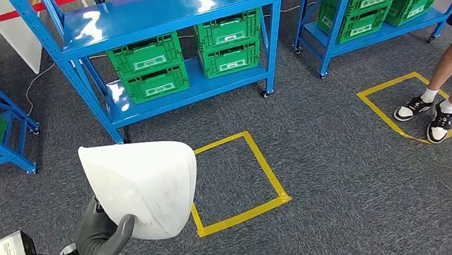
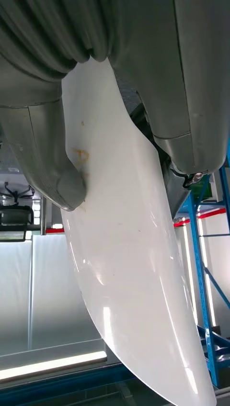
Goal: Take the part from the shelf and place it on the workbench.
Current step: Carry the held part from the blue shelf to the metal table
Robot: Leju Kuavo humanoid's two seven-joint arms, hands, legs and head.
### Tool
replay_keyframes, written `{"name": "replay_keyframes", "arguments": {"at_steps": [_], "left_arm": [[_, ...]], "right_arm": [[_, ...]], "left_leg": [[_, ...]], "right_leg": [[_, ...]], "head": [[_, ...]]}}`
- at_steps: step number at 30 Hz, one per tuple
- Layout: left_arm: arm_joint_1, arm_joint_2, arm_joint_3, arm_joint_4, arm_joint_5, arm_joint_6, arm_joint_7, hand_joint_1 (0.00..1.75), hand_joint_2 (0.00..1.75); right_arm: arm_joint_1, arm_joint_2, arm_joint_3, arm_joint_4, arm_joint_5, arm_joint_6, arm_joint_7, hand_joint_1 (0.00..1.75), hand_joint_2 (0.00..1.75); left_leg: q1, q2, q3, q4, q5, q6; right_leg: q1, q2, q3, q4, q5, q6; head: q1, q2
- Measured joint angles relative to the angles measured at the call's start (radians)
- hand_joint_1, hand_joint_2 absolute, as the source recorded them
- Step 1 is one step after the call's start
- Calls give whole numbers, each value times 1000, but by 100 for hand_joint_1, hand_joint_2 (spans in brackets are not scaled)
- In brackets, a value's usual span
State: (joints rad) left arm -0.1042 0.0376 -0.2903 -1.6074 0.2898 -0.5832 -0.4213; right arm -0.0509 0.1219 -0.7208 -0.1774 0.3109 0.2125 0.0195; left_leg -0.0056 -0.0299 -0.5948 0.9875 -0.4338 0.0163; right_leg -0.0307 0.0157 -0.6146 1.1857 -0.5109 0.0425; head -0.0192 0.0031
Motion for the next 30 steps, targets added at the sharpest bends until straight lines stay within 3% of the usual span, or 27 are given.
{"name": "replay_keyframes", "arguments": {"at_steps": [2,4,6,8,11,12,13,14,16,18,20,21,23,25,27,28,30], "left_arm": [[-13,4,0,4,-3,7,-3,175,175],[-15,9,-1,5,0,11,-10,175,175],[-8,14,-1,5,7,12,-14,175,175],[0,18,-1,4,1,16,-15,175,175],[10,20,-1,4,-27,26,-27,175,175],[19,20,-1,4,-30,27,-33,175,175],[31,19,-1,4,-30,28,-41,175,175],[45,19,0,3,-30,31,-48,175,175],[71,16,5,-2,-30,37,-65,175,175],[92,10,14,-8,-30,39,-78,175,175],[109,1,26,-10,-30,40,-84,175,175],[118,-4,32,-11,-32,40,-88,175,175],[128,-17,43,-14,-37,40,-94,175,175],[136,-34,55,-13,-40,40,-100,175,175],[151,-50,68,-12,-39,40,-103,175,175],[160,-55,76,-12,-40,40,-102,175,175],[174,-64,90,-13,-42,41,-96,175,175]], "right_arm": [[1,5,-11,0,-27,0,8,0,0],[4,9,-32,0,-58,0,8,0,0],[7,12,-52,0,-73,-1,9,0,0],[8,15,-62,0,-62,-2,16,0,0],[14,14,-55,0,13,-3,27,0,0],[17,13,-47,0,34,-3,19,0,0],[19,11,-40,0,47,-3,6,0,0],[19,9,-33,0,54,-3,-8,0,0],[18,-1,-23,0,64,-3,-30,0,0],[16,-13,-15,0,69,-3,-36,0,0],[12,-23,-11,0,74,-6,-35,0,0],[10,-27,-7,0,83,-8,-33,0,0],[9,-33,8,-1,111,-14,-23,0,0],[13,-39,24,-1,133,-15,-8,0,0],[19,-42,32,-1,140,-15,2,0,0],[22,-44,34,-1,140,-15,4,0,0],[23,-48,36,-1,138,-17,5,0,0]], "left_leg": [[4,-16,-40,37,4,-15],[3,-33,-60,56,7,-29],[5,-41,-69,61,9,-39],[8,-19,-89,104,-32,-49],[14,19,-145,272,-146,-63],[16,22,-151,309,-160,-66],[18,25,-138,310,-154,-67],[20,30,-107,275,-134,-67],[17,64,-9,139,-93,-62],[6,93,44,55,-78,-51],[-2,86,39,43,-76,-36],[0,77,40,35,-75,-28],[5,55,45,23,-65,-13],[7,32,43,21,-58,-2],[3,5,37,26,-56,1],[1,-10,35,30,-56,2],[-1,-39,32,41,-59,0]], "right_leg": [[-5,38,73,-107,-25,-3],[-3,52,91,-137,-57,-24],[-4,28,85,-133,-54,-44],[-6,3,79,-137,-42,-59],[-4,-36,63,-138,-29,-64],[-4,-50,57,-138,-25,-63],[-4,-62,53,-138,-23,-62],[-5,-73,50,-138,-21,-60],[-4,-93,52,-138,-18,-54],[-3,-111,59,-141,-15,-43],[-3,-129,68,-149,-13,-27],[-4,-127,72,-150,-15,-19],[-5,-86,61,-117,-43,-9],[-3,-34,10,-7,-103,-11],[3,-20,-42,98,-138,-15],[6,-17,-49,107,-128,-18],[9,-2,-11,15,-63,-26]], "head": [[2,0],[2,0],[1,0],[-1,0],[-3,0],[-3,0],[-3,0],[-3,0],[-4,0],[-6,0],[-8,0],[-9,0],[-9,0],[-7,0],[-6,0],[-6,0],[-6,0]]}}
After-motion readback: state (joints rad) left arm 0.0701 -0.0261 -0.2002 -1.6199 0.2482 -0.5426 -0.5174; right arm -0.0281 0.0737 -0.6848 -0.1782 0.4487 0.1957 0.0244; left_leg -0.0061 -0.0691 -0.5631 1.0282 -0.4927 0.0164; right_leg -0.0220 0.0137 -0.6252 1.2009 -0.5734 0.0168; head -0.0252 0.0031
